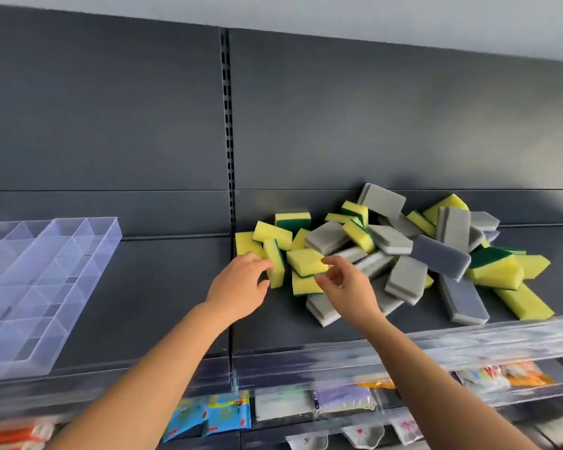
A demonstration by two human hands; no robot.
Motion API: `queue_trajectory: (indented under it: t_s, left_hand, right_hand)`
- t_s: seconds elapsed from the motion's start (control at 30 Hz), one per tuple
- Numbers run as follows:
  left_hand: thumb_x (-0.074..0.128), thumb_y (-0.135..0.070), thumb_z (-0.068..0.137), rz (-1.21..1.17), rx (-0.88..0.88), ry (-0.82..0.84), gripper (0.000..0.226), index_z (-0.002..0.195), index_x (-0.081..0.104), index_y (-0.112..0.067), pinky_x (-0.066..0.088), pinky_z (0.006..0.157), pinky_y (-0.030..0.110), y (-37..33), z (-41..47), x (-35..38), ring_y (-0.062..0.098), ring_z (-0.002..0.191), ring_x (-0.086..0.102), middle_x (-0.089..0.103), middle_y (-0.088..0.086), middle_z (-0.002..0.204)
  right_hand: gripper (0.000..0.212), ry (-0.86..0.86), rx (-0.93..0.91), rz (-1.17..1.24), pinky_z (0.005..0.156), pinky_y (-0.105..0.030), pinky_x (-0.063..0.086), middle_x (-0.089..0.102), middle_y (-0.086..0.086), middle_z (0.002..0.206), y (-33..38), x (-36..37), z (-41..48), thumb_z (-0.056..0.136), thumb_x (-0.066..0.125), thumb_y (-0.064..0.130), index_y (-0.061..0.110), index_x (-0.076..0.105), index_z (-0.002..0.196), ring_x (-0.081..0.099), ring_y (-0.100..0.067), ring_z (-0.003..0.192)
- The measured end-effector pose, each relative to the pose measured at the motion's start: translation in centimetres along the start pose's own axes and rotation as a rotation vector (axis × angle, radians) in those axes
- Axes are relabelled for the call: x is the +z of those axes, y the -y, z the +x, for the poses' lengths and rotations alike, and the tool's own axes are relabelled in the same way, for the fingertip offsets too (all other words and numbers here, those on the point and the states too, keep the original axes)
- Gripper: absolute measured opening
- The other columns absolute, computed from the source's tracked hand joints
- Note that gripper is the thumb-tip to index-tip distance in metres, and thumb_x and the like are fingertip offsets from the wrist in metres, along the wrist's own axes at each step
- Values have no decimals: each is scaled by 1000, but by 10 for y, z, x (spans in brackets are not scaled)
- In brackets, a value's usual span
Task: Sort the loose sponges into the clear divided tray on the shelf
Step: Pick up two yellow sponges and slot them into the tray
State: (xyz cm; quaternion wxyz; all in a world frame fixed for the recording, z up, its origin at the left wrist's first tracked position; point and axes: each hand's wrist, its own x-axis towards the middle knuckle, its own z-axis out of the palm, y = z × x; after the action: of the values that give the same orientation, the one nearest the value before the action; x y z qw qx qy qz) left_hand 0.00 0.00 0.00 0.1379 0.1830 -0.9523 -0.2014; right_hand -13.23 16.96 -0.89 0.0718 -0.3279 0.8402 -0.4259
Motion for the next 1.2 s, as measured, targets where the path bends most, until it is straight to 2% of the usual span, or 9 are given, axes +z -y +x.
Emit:
queue_trajectory:
  t_s: [0.13,0.27,0.4,0.5,0.6,0.77,0.9,1.07,1.2]
  left_hand:
    - [48,-2,87,244,82,87,59,141,37,-24,35,106,37,0,33,17,19,137,22,27,-1,150]
    - [50,6,81,388,172,140,68,141,36,-24,29,109,36,6,48,30,18,142,11,13,-1,156]
    - [53,-2,85,401,205,99,53,134,46,-21,33,105,33,13,57,34,16,138,22,30,-3,150]
    - [64,-16,83,312,171,21,43,125,54,-21,35,101,32,19,60,31,15,129,35,49,-6,134]
    - [68,-30,82,204,86,-50,37,117,58,-23,35,96,27,23,60,25,12,117,43,57,-10,118]
    - [65,-36,83,-12,-125,-153,35,116,55,-28,40,82,27,31,52,17,8,103,46,51,-20,103]
    - [61,-34,86,-198,-208,-234,30,113,49,-39,38,68,21,36,41,7,2,87,48,49,-30,91]
    - [63,-30,86,-368,-303,-357,24,108,54,-36,44,71,23,45,24,-9,2,87,55,58,-21,93]
    - [66,-25,85,-488,-381,-430,22,103,59,-33,44,73,20,60,1,-28,1,88,57,62,-18,95]
  right_hand:
    - [60,-20,16,-221,79,-31,46,47,-2,118,3,6,28,81,63,53,22,46,130,54,-19,96]
    - [88,73,52,-407,83,-35,45,43,-3,123,3,19,44,67,55,78,25,36,134,46,-23,116]
    - [84,87,5,-484,81,-34,44,48,-4,120,2,23,60,71,58,71,22,37,135,48,-26,114]
    - [80,104,-14,-443,88,-31,40,50,-5,120,1,22,70,72,65,57,15,38,134,46,-26,115]
    - [79,156,-18,-324,91,-29,39,48,-6,121,3,20,81,71,71,46,13,41,135,47,-24,115]
    - [62,217,16,35,76,-17,38,47,-1,121,12,13,96,68,81,33,26,55,123,51,-6,89]
    - [73,278,89,310,78,-23,45,55,6,113,25,15,104,64,85,25,26,48,127,56,-10,97]
    - [60,423,246,638,78,-34,55,60,-6,97,45,28,111,62,85,8,21,58,115,62,-21,80]
    - [53,502,185,704,61,-25,50,56,-8,93,67,48,106,68,75,-6,24,59,110,58,-19,73]
